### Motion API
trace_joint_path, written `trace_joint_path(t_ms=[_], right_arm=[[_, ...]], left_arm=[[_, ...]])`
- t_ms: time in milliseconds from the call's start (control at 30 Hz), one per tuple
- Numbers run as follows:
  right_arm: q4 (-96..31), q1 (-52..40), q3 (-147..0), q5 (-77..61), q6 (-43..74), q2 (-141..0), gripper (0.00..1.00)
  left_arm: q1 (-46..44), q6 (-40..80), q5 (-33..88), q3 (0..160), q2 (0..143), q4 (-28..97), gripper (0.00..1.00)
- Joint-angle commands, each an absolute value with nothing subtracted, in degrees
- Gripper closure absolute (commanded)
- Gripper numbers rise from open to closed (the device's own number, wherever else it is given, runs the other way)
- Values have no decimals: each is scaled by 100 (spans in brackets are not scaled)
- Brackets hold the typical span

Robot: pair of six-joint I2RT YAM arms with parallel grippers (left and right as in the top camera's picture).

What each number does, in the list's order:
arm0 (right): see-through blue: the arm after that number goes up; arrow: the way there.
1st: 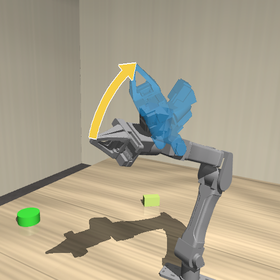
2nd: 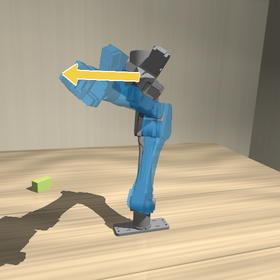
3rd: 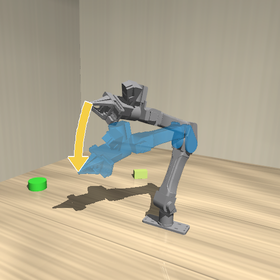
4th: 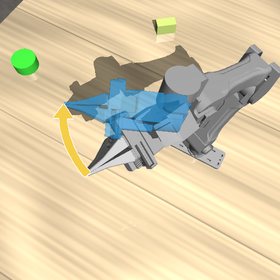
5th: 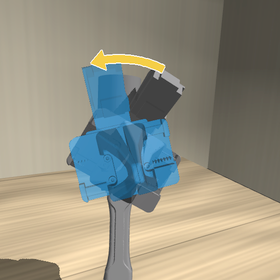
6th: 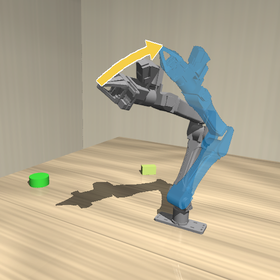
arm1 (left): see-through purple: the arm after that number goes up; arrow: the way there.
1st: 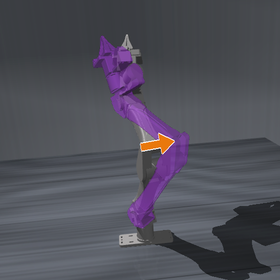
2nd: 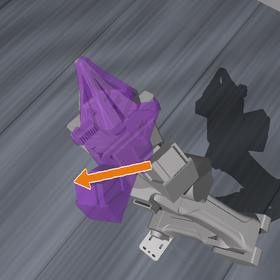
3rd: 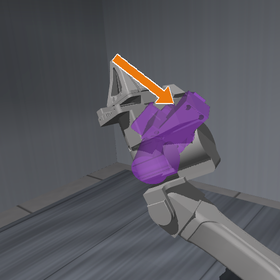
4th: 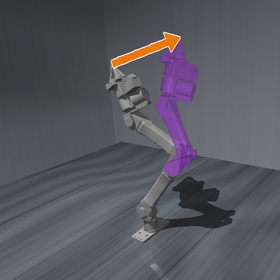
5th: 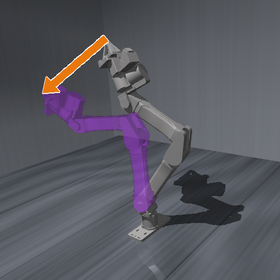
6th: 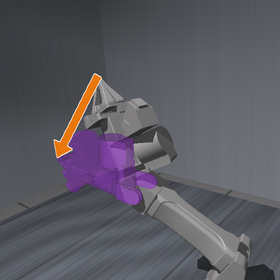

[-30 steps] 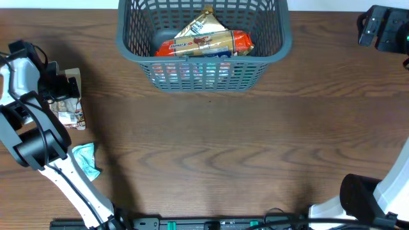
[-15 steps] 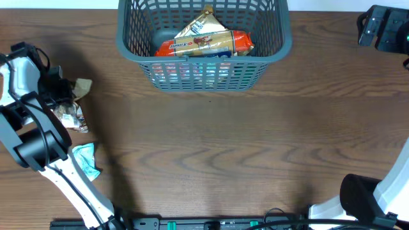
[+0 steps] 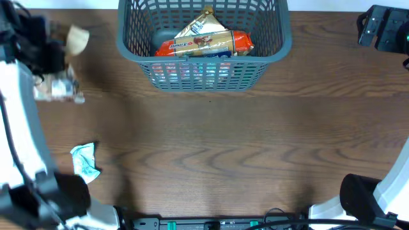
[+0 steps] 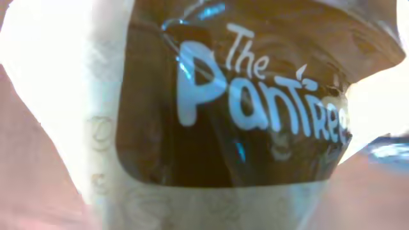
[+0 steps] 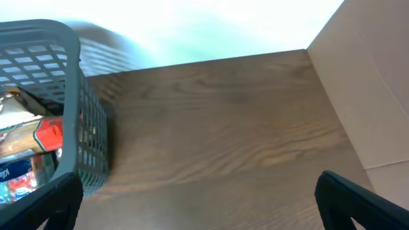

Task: Pack container
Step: 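Lift the bread bag with the left gripper and release it into the basket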

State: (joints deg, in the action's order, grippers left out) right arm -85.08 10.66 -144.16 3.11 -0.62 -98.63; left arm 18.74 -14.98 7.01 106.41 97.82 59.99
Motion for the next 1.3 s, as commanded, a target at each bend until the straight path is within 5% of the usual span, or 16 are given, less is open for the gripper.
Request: trace_joint_path(t_ms=[0,333,500,900,1000,1033,1067,1100,1267], right_arm=[[-8506,1083,-14442,270,-91,-9898,1],[-8512,1083,-14442,115,-91,-9900,1],[-8508,1083,-14442,-82,-91,-9900,1],[-8680,1083,-14442,-91,-89,-9900,1],[-8726,1083,-14442,-91,-89,-9900,1],[-8746,1083,-14442,-93,-89,-9900,1],[-8764,1083,-14442,-93,-89,-9900,1],[-8770,1083,-14442,-93,-89,-9900,1],[-8788,1083,-14442,-202,-89,-9900,1]], left_arm=[[1393,-1809,1151,10956,9181,5684,94],[-1076,-6648,1157,11013,8943,3328,94],[-1643,-6838,1157,11013,9598,2394,94],[-2086,-6831,1107,11013,11585,2591,93],[-2086,-6412,1015,11013,11773,2794,65],[-2084,-6215,926,11013,11780,2845,43],[-2082,-6125,845,11013,11775,2875,12],[-2082,-6082,746,11013,11727,2906,2],[-2099,-6045,43,11019,11222,2886,2]])
